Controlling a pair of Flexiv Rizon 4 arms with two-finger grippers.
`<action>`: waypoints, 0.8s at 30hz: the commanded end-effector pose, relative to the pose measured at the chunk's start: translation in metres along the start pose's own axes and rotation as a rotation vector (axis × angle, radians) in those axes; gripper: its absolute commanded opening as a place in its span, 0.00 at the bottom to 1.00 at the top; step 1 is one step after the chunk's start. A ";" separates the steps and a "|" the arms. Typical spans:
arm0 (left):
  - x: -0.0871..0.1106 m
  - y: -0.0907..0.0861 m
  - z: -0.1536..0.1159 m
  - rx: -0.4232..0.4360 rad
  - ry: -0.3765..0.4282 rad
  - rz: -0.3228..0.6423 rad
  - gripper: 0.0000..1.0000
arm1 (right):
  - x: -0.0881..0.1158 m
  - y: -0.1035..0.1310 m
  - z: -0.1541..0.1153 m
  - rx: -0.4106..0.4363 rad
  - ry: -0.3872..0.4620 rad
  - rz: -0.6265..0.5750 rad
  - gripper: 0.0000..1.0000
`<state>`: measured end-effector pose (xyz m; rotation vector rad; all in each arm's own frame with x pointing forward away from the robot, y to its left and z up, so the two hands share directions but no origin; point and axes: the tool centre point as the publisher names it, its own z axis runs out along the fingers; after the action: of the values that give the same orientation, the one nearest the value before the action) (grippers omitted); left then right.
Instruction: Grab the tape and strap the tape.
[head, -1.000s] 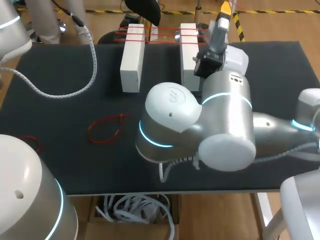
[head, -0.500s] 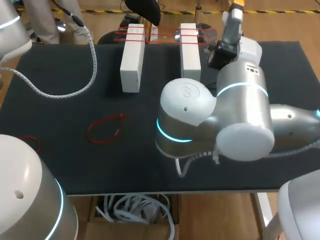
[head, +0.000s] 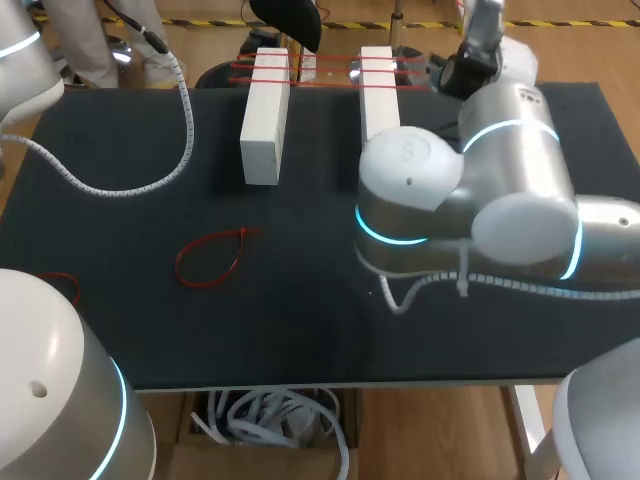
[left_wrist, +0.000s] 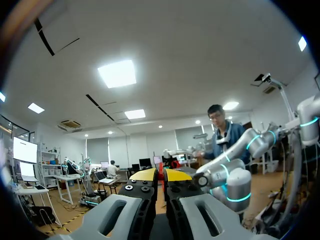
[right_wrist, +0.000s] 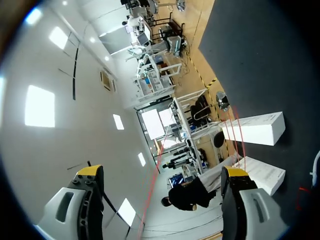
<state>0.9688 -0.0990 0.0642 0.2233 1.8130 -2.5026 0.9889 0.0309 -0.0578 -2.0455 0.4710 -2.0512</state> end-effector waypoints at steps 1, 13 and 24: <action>0.000 0.000 -0.001 -0.001 0.003 0.000 0.00 | 0.009 0.006 0.003 0.103 -0.014 0.004 1.00; 0.000 0.000 -0.001 -0.001 0.003 0.000 0.00 | 0.005 -0.001 -0.005 0.052 0.005 0.039 1.00; 0.000 0.000 -0.001 -0.001 0.003 0.000 0.00 | 0.007 -0.006 -0.004 0.030 0.017 0.077 1.00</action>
<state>0.9688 -0.0990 0.0641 0.2233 1.8130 -2.5026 0.9857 0.0290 -0.0514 -1.9497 0.4885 -2.0193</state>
